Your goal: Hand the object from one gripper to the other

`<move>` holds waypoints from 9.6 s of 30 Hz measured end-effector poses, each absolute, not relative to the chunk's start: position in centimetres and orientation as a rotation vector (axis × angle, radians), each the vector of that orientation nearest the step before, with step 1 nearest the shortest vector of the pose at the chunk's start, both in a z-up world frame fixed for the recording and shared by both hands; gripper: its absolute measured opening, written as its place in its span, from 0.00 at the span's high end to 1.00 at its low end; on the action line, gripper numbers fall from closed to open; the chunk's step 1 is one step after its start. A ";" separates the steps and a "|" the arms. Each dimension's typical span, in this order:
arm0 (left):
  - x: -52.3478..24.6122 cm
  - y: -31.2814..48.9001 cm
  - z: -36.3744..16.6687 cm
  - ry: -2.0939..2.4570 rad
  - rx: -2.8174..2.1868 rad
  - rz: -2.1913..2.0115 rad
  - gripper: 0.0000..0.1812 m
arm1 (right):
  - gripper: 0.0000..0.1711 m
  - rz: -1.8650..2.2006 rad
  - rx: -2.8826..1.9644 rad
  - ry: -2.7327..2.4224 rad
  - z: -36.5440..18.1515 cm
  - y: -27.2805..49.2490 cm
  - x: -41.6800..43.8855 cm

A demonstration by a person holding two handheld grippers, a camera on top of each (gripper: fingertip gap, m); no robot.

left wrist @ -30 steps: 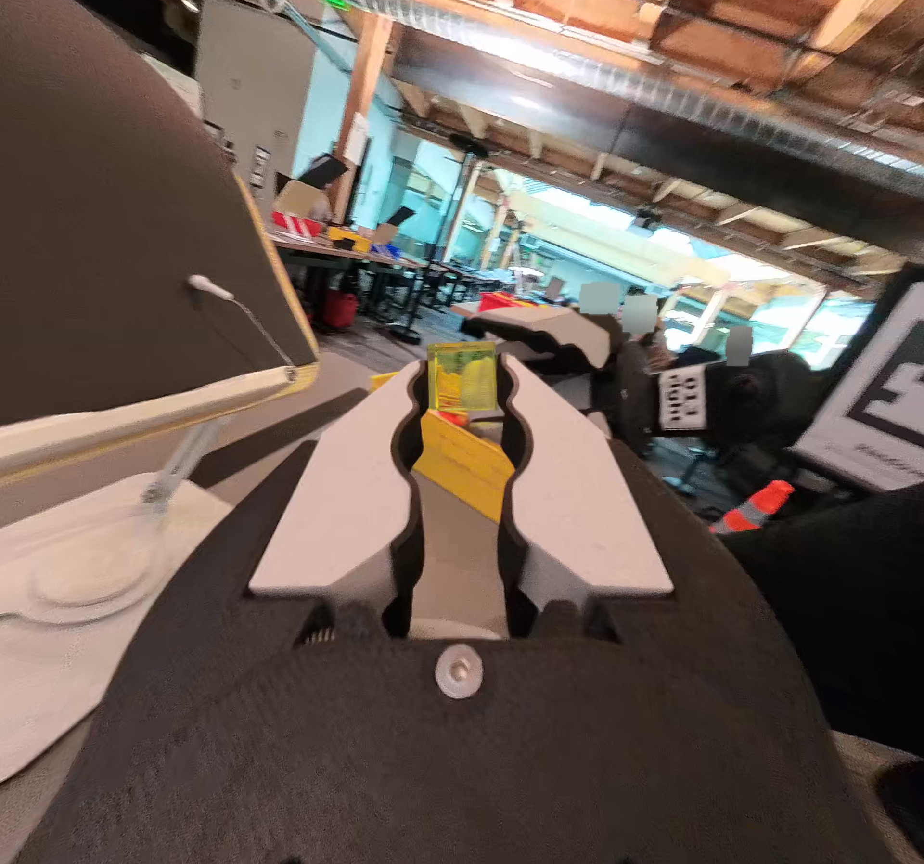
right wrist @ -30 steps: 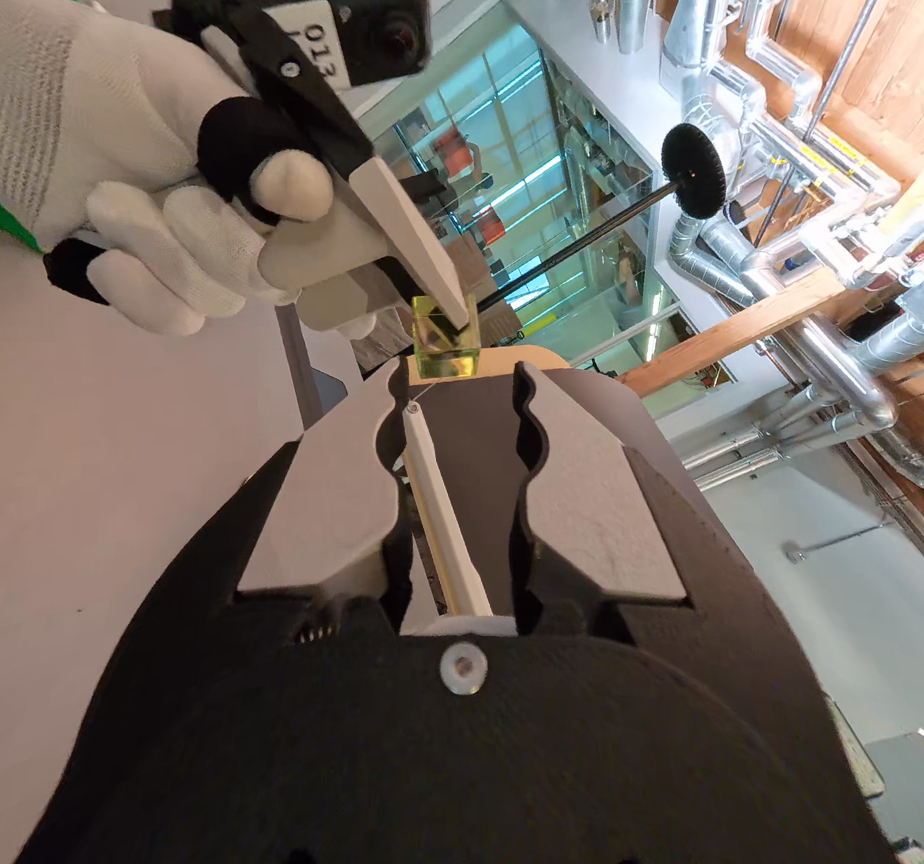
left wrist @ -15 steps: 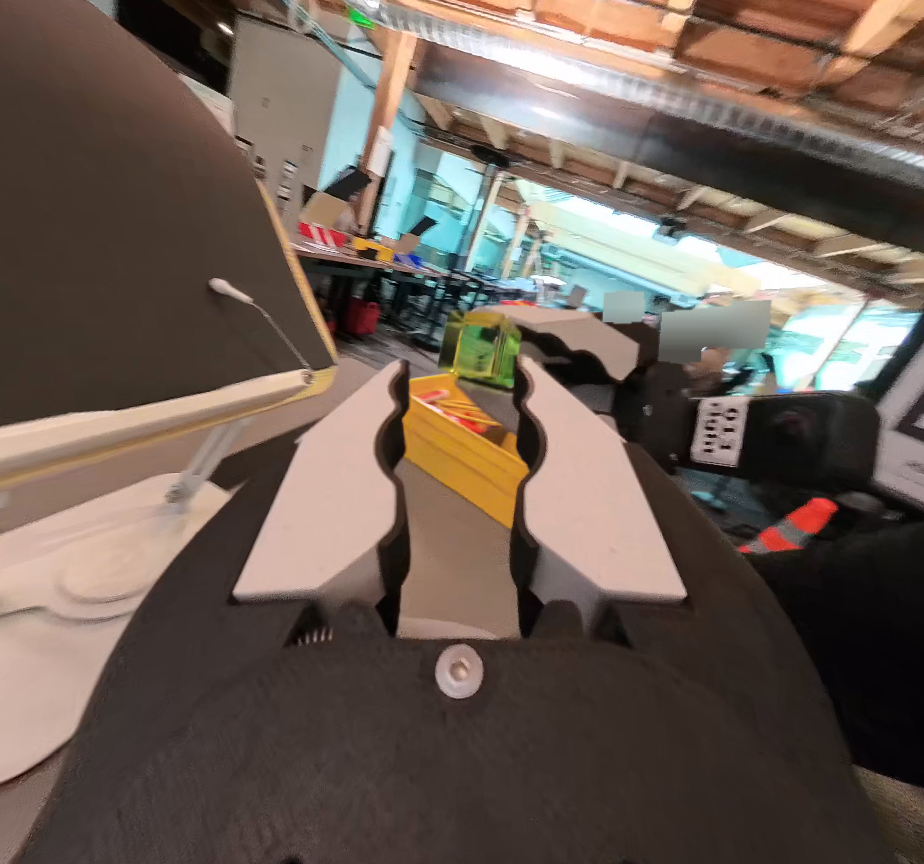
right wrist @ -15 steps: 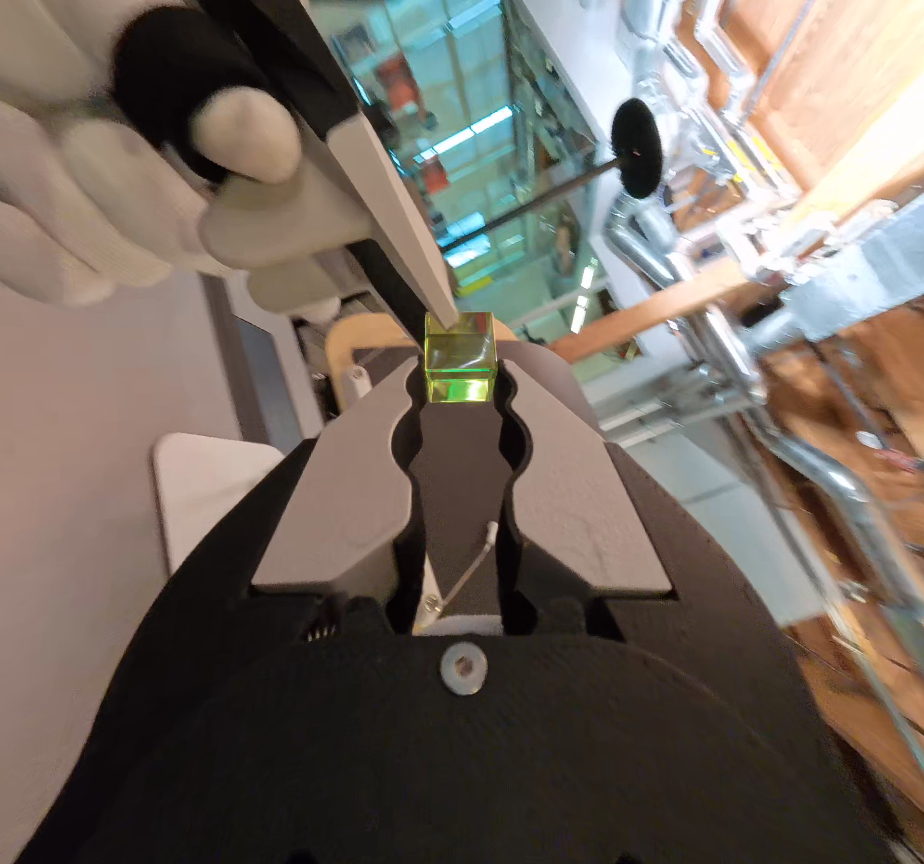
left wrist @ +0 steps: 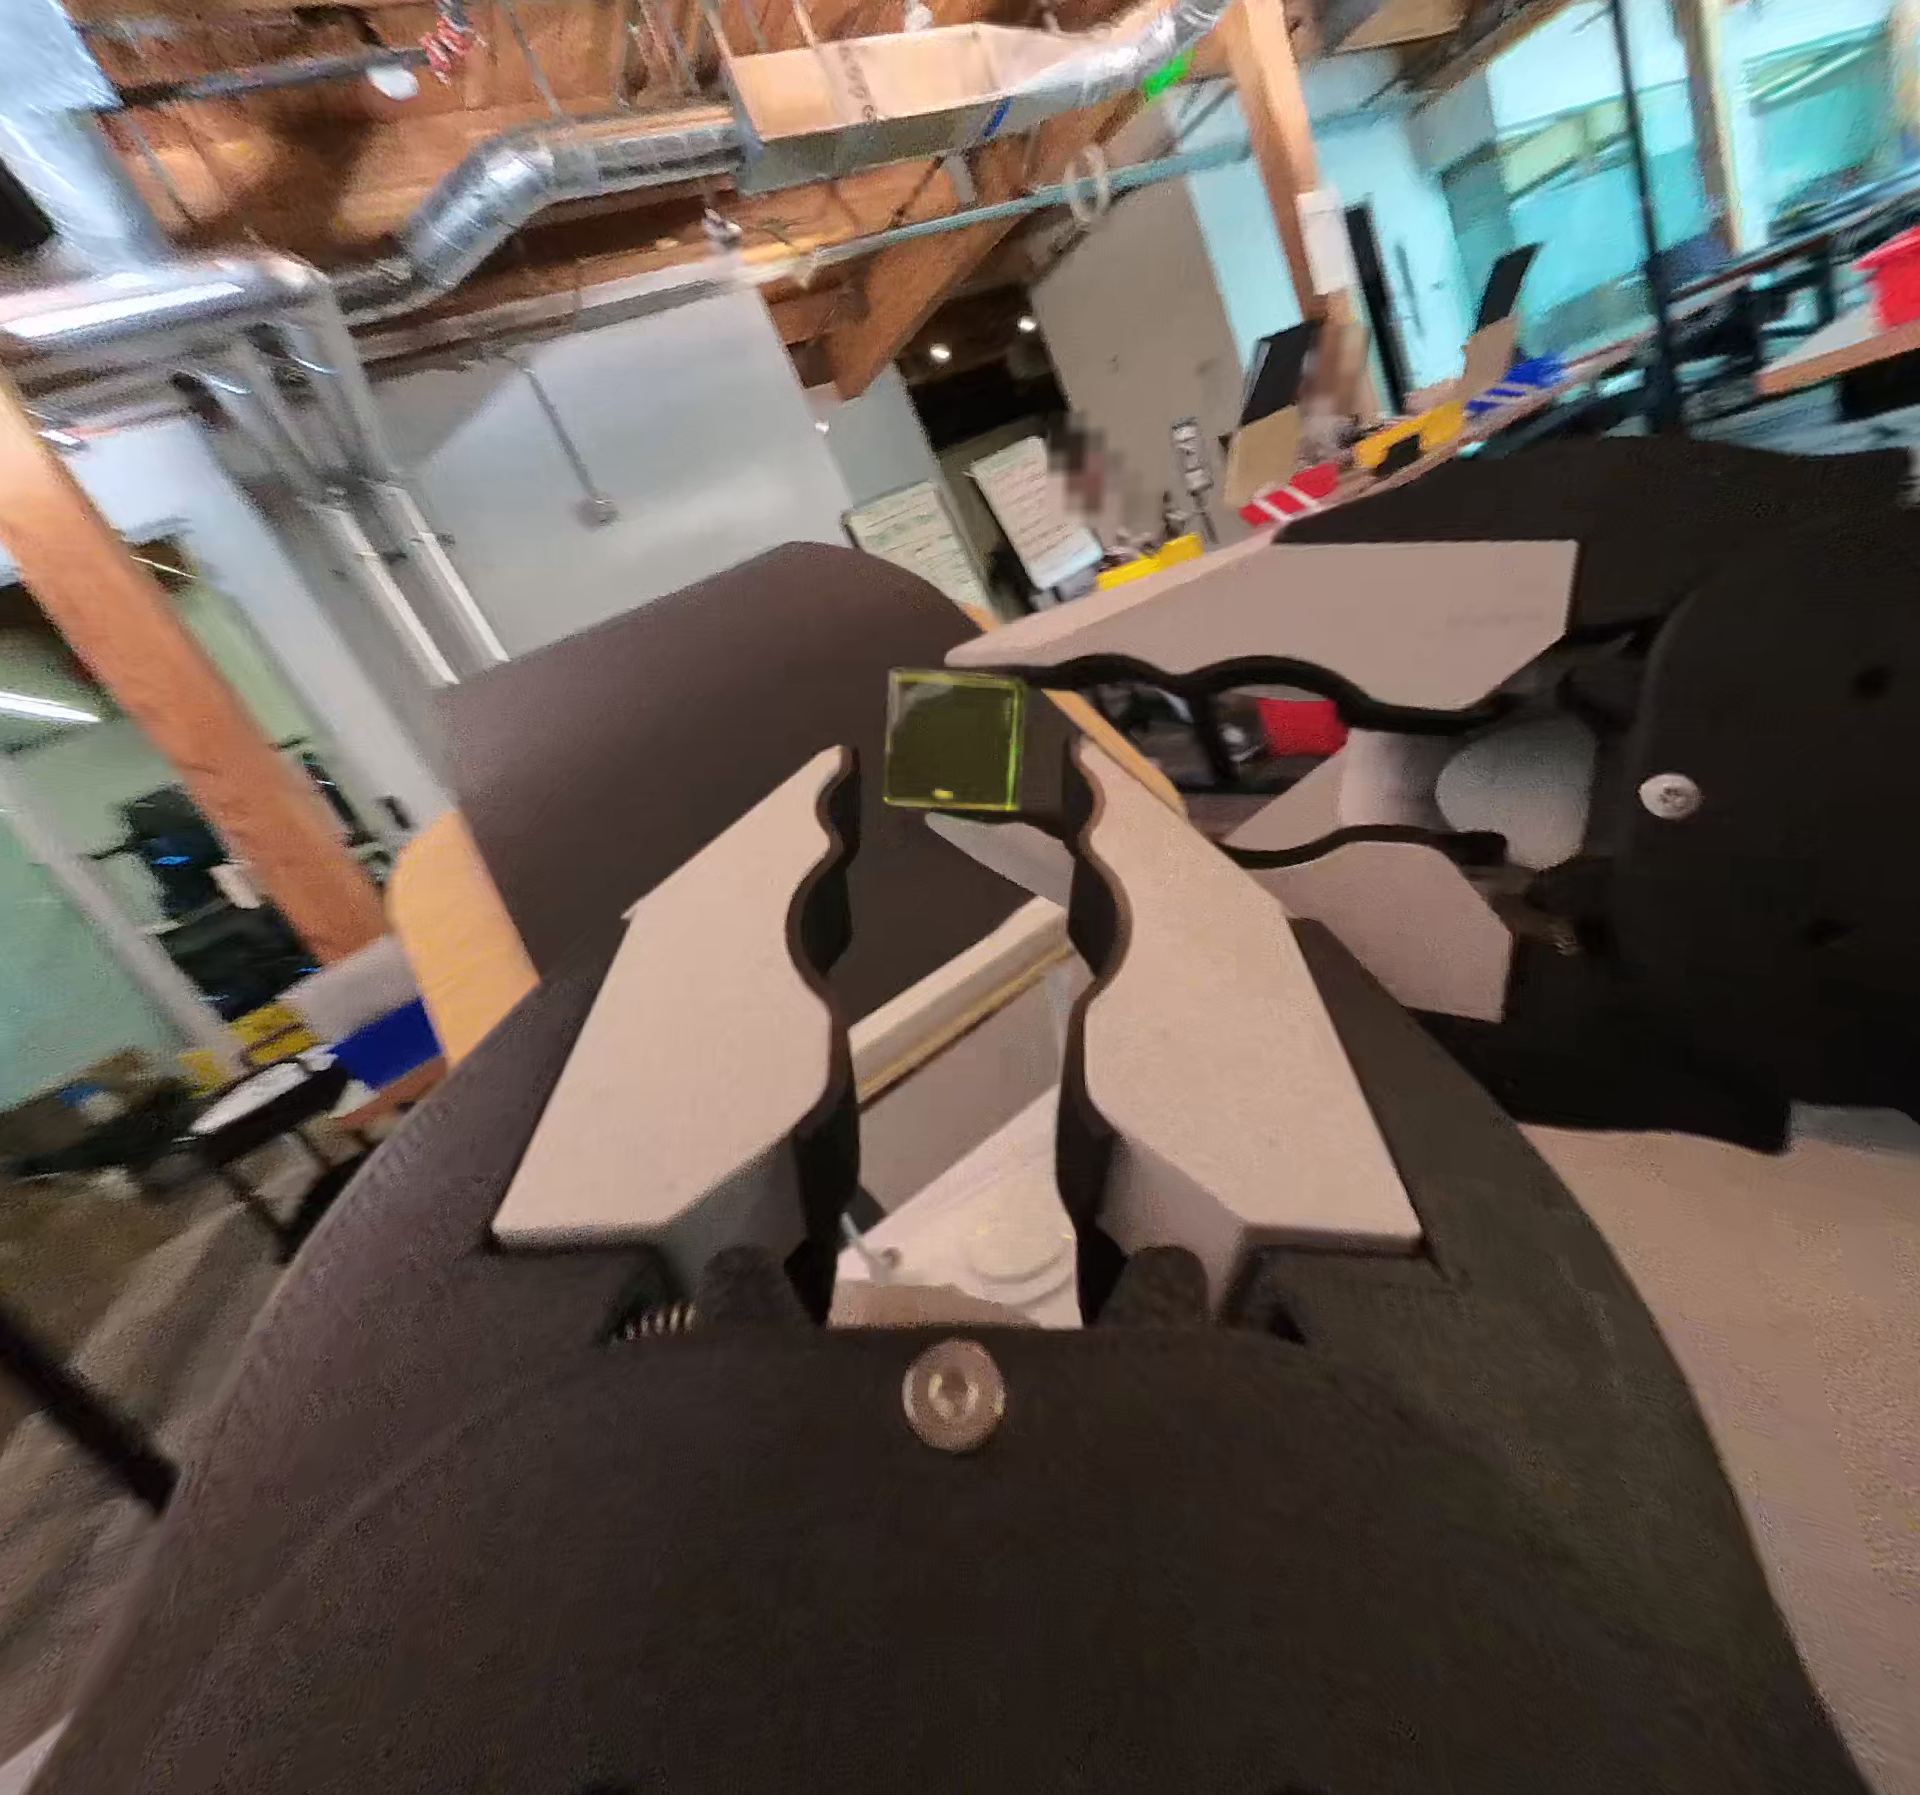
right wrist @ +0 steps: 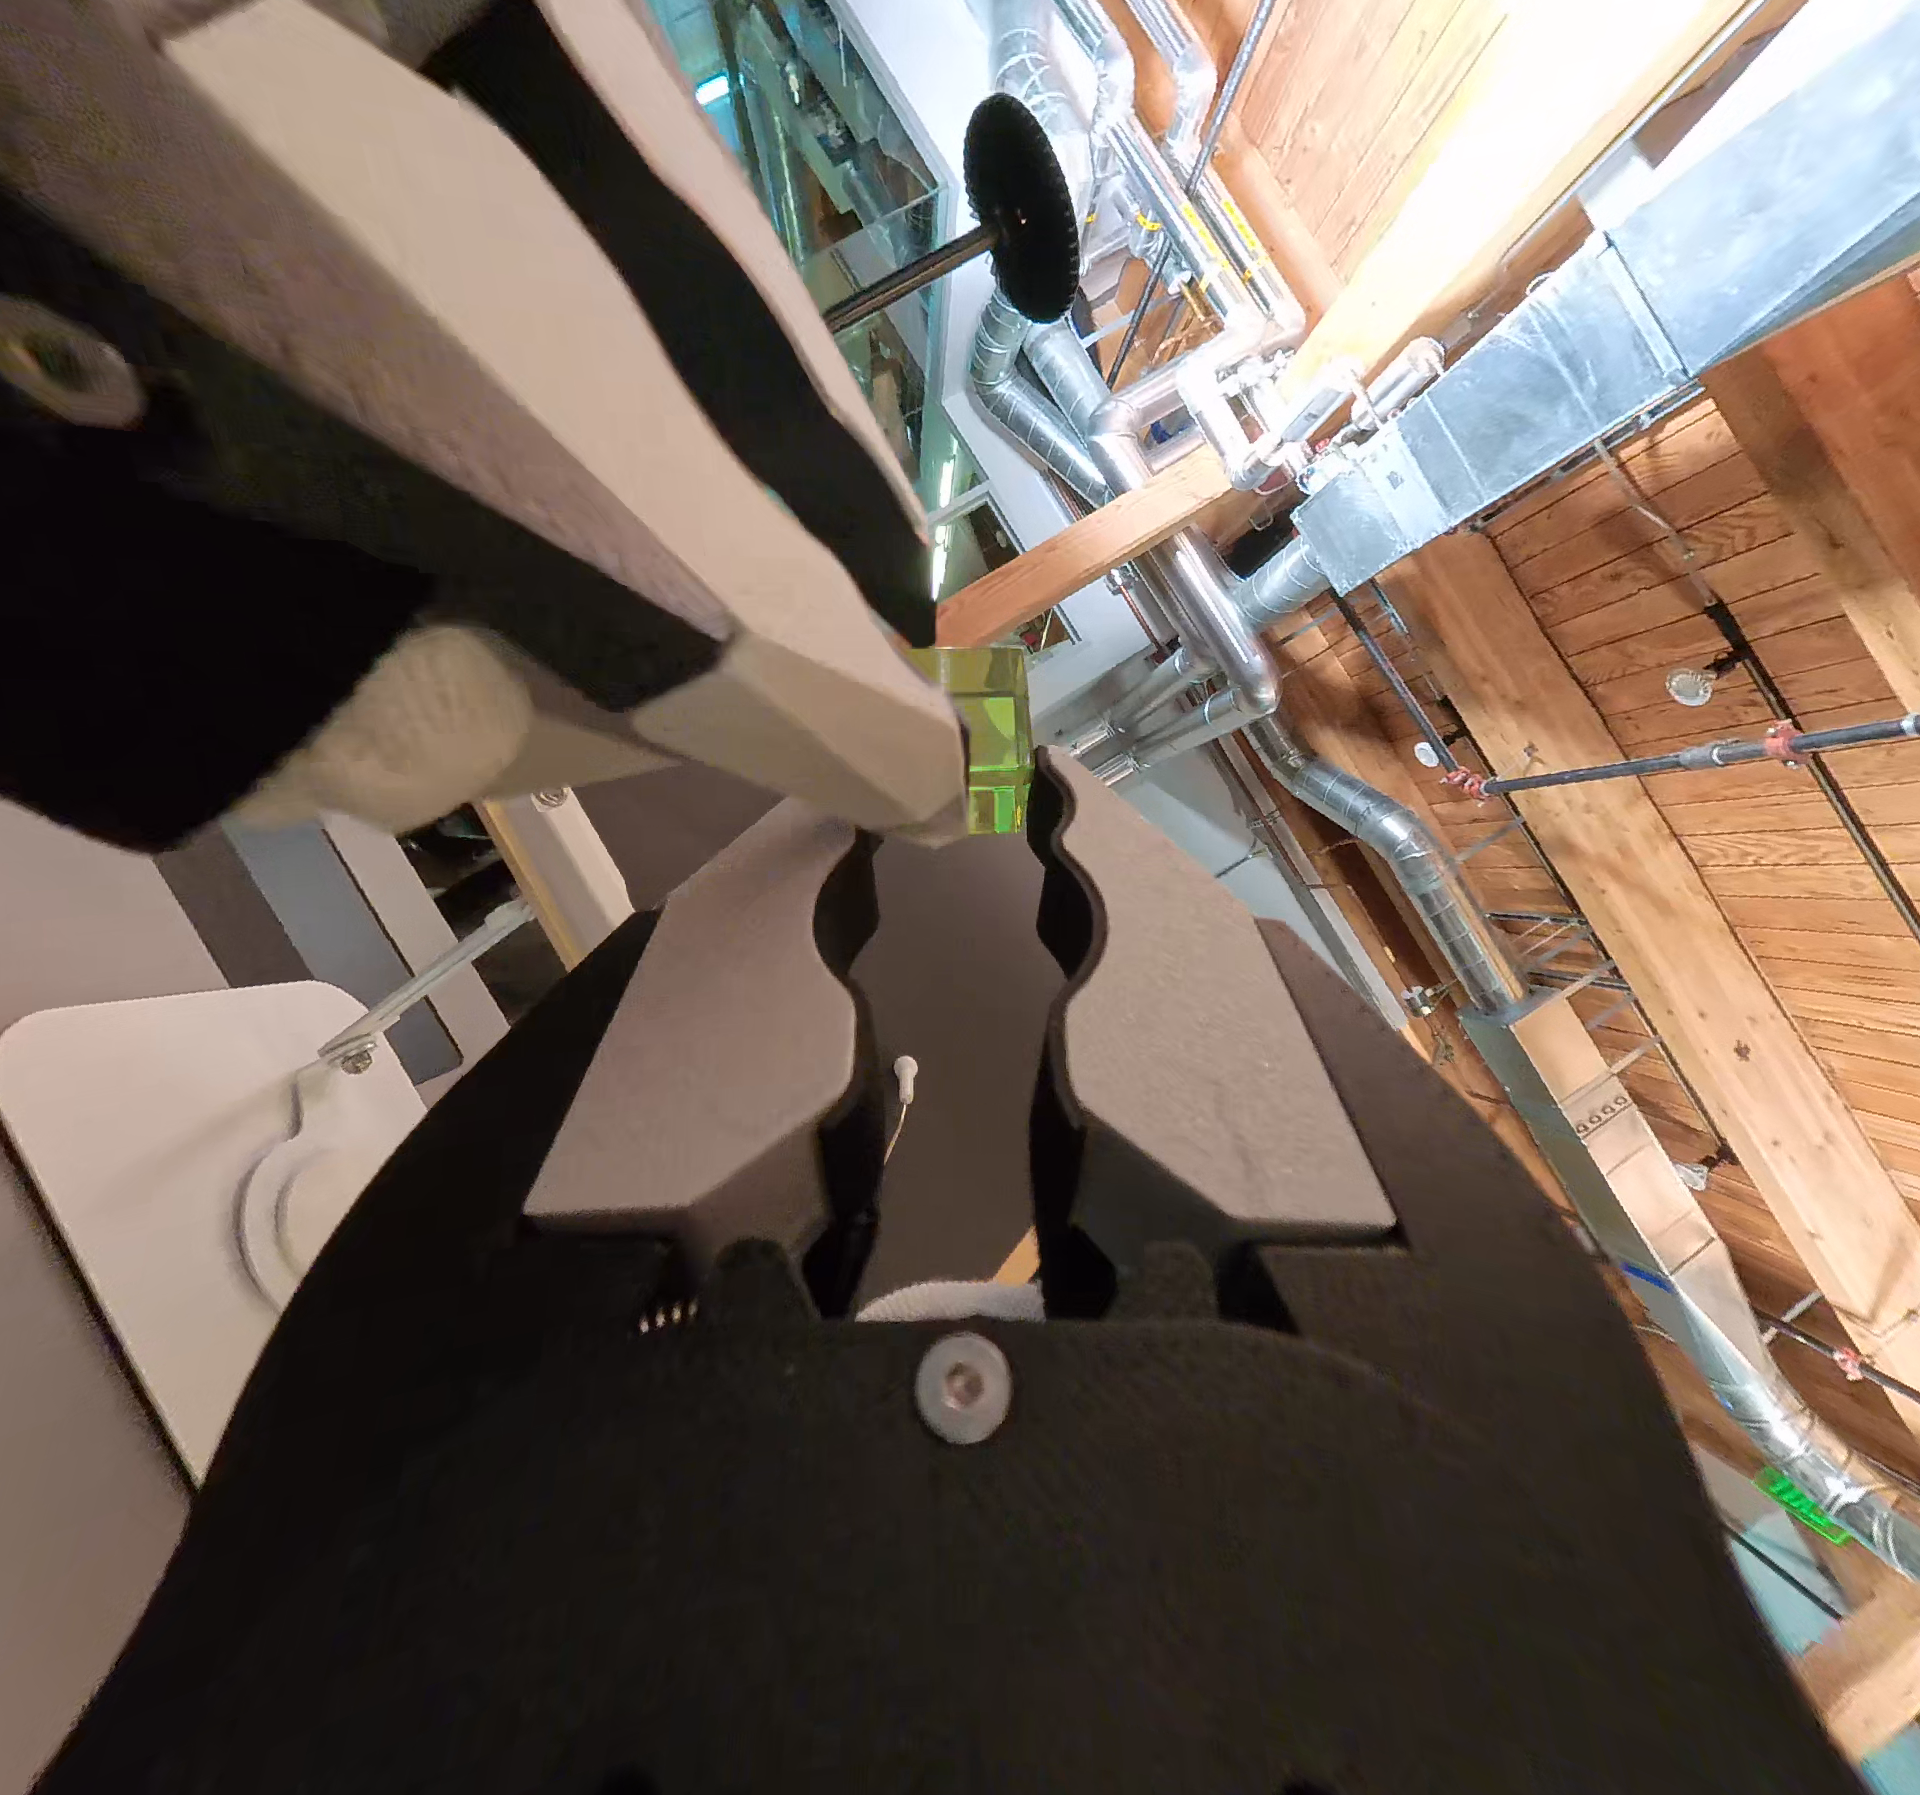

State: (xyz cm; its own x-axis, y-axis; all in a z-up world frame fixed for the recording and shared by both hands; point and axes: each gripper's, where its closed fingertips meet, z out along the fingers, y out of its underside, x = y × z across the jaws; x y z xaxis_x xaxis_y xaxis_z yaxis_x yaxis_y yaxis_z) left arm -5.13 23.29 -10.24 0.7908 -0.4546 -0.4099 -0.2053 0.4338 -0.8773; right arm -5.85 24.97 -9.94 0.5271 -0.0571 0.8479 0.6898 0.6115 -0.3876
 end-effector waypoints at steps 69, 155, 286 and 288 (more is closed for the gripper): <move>-4.4 21.9 -11.3 0.967 -1.225 -0.322 0.75 | 0.86 -0.378 -0.898 -1.170 -9.9 25.1 -3.3; -4.5 20.3 -10.1 0.877 -1.282 -0.853 0.79 | 0.85 0.165 -0.942 -1.428 -12.5 20.8 -3.5; -5.6 22.2 -11.1 0.944 -1.247 -0.319 0.87 | 0.85 -0.471 -0.699 -1.302 -11.5 22.0 -6.4; -5.8 22.1 -11.1 0.990 -1.209 -0.223 0.87 | 0.77 -0.305 -0.793 -1.349 -11.9 21.8 -6.0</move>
